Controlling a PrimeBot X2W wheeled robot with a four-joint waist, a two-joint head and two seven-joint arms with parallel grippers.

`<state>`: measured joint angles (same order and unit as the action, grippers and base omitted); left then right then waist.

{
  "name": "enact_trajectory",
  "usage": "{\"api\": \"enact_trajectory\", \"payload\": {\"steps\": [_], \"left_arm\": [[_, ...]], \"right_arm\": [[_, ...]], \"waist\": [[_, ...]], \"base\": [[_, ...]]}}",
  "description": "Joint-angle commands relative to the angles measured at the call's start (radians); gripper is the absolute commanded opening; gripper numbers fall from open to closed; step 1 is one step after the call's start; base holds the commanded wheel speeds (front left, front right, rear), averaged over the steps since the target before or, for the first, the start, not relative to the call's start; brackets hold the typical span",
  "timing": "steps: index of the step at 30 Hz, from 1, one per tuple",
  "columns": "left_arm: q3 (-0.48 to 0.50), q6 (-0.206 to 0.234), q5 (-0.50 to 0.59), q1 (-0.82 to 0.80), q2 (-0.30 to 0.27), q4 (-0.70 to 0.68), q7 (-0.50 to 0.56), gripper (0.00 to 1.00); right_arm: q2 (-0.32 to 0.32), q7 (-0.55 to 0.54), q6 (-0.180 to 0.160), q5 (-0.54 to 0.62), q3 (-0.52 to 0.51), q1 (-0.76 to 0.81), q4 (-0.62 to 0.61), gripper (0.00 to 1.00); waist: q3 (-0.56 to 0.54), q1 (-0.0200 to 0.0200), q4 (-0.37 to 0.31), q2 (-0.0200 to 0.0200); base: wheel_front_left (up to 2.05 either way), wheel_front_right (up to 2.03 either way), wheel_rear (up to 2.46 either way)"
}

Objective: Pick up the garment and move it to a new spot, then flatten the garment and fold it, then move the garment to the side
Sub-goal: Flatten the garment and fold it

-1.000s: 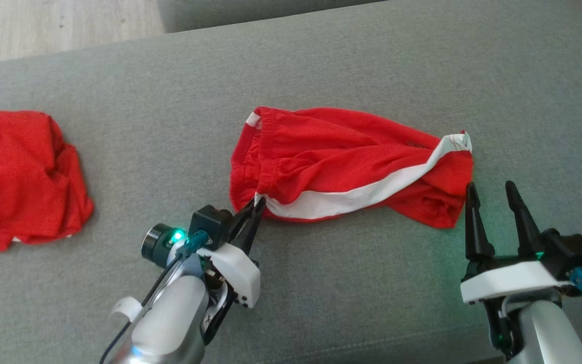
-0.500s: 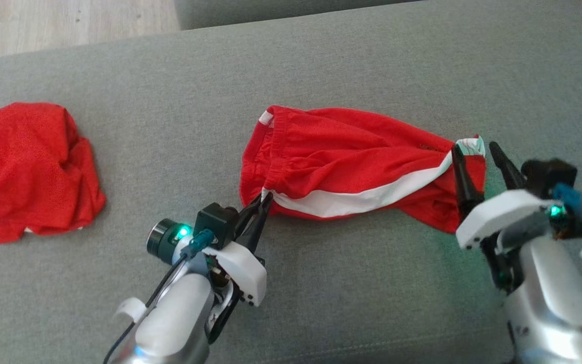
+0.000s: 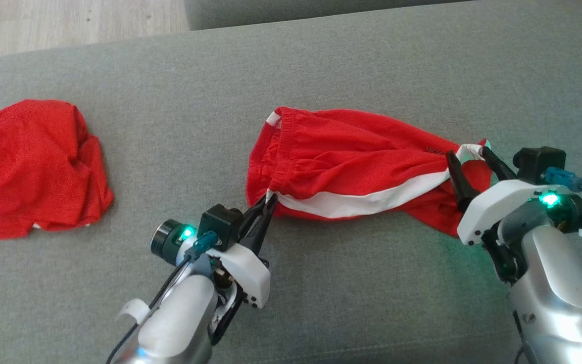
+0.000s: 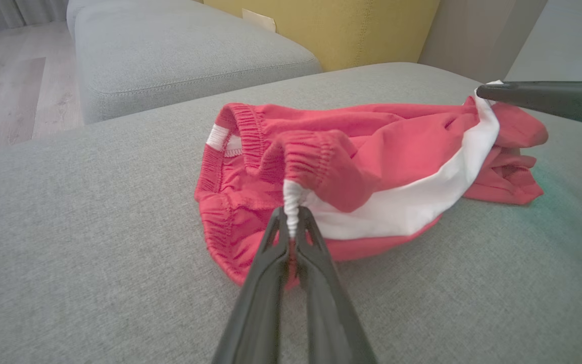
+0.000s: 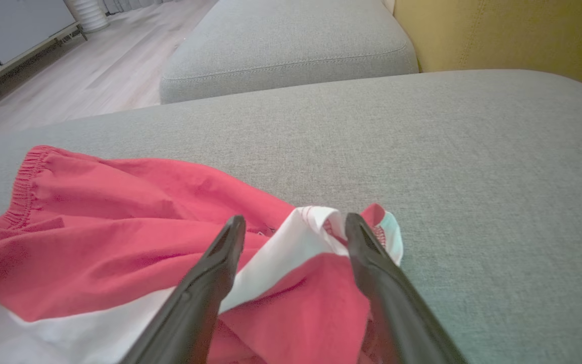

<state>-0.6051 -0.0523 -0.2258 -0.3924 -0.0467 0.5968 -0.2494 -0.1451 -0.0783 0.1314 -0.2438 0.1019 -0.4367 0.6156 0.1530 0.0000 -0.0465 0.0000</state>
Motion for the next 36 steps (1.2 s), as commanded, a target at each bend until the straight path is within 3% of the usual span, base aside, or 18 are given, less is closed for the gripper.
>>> {"api": "enact_trajectory", "payload": {"steps": [1, 10, 11, 13, 14, 24, 30, 36], "left_arm": [[0.025, 0.005, -0.007, -0.021, -0.004, -0.032, -0.012, 0.00], [0.028, 0.003, -0.003, -0.018, -0.004, -0.037, -0.012, 0.00], [0.027, 0.003, -0.003, -0.017, -0.004, -0.038, -0.012, 0.00], [0.028, 0.003, -0.003, -0.018, -0.004, -0.038, -0.012, 0.00], [0.028, 0.003, -0.003, -0.019, -0.004, -0.039, -0.012, 0.00], [0.051, 0.007, -0.007, -0.029, -0.004, -0.038, -0.012, 0.00], [0.100, 0.002, -0.034, -0.046, -0.011, -0.053, -0.012, 0.00], [0.164, -0.023, -0.090, -0.122, -0.025, -0.089, -0.012, 0.00]], "right_arm": [[-0.014, 0.011, -0.001, -0.003, 0.021, -0.034, -0.025, 1.00], [-0.021, 0.015, -0.001, 0.006, 0.029, -0.056, 0.024, 0.98], [-0.022, 0.016, -0.001, 0.007, 0.030, -0.058, 0.029, 0.77], [-0.024, 0.016, -0.001, 0.008, 0.028, -0.063, 0.038, 0.15], [-0.026, 0.016, -0.001, 0.011, 0.027, -0.066, 0.042, 0.00], [-0.055, 0.043, -0.001, 0.027, 0.024, -0.092, 0.039, 0.00], [-0.102, 0.038, -0.001, -0.001, 0.055, -0.115, -0.048, 0.00], [-0.176, 0.044, -0.001, -0.050, 0.096, -0.144, -0.214, 0.00]], "waist": [[-0.001, 0.0000, 0.000, 0.0000], [-0.002, 0.0000, 0.000, 0.0000], [-0.001, 0.0000, 0.000, 0.0000], [0.001, 0.0000, 0.000, 0.0000], [0.002, 0.0000, 0.000, 0.0000], [-0.002, 0.0000, -0.008, 0.0000], [-0.026, 0.0000, -0.025, 0.0000], [-0.069, 0.0000, -0.036, 0.0000]], "base": [[0.00, 0.00, 0.00], [0.00, 0.00, 0.00], [0.00, 0.00, 0.00], [0.00, 0.00, 0.00], [0.00, 0.00, 0.00], [0.00, 0.00, 0.00], [0.00, 0.00, 0.00], [0.00, 0.00, 0.00]]}}
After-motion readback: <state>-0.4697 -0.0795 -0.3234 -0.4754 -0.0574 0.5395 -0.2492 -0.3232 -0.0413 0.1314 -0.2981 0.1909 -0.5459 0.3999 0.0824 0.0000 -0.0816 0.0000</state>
